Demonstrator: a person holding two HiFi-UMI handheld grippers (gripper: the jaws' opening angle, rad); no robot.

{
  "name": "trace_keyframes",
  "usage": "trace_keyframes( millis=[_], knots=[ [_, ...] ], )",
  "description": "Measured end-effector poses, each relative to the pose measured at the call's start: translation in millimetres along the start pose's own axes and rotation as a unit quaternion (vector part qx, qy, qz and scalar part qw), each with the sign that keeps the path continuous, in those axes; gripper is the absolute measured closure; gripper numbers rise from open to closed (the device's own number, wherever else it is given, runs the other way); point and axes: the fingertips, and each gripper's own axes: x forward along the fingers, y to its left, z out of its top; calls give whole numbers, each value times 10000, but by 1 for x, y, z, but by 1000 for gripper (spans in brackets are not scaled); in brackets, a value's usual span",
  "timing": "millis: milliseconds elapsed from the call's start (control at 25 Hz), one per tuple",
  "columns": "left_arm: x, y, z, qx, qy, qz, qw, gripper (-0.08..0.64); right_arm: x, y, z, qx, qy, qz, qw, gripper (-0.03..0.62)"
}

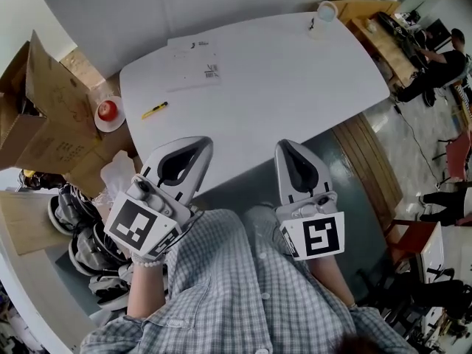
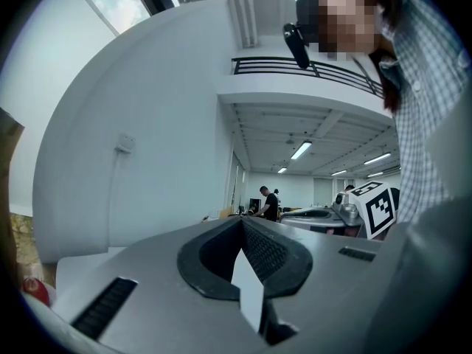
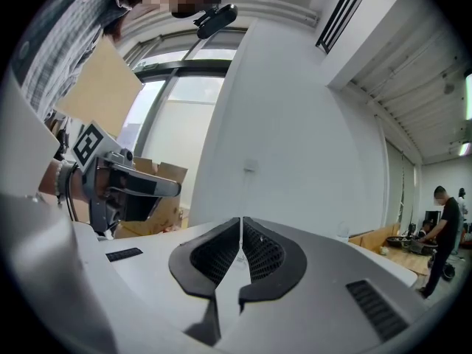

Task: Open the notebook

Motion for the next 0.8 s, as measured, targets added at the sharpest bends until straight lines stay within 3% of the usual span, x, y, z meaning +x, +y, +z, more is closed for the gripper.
trace_keyframes(
  millis=[280,800],
  knots=[
    [-1,2,-4,-66,7,147,9999,552,5,-5,-4,-4,54,86,9999,566],
    [34,28,-6,-54,134,652,9978,552,55,-33,-9,37,-110,635,9979,566]
  ],
)
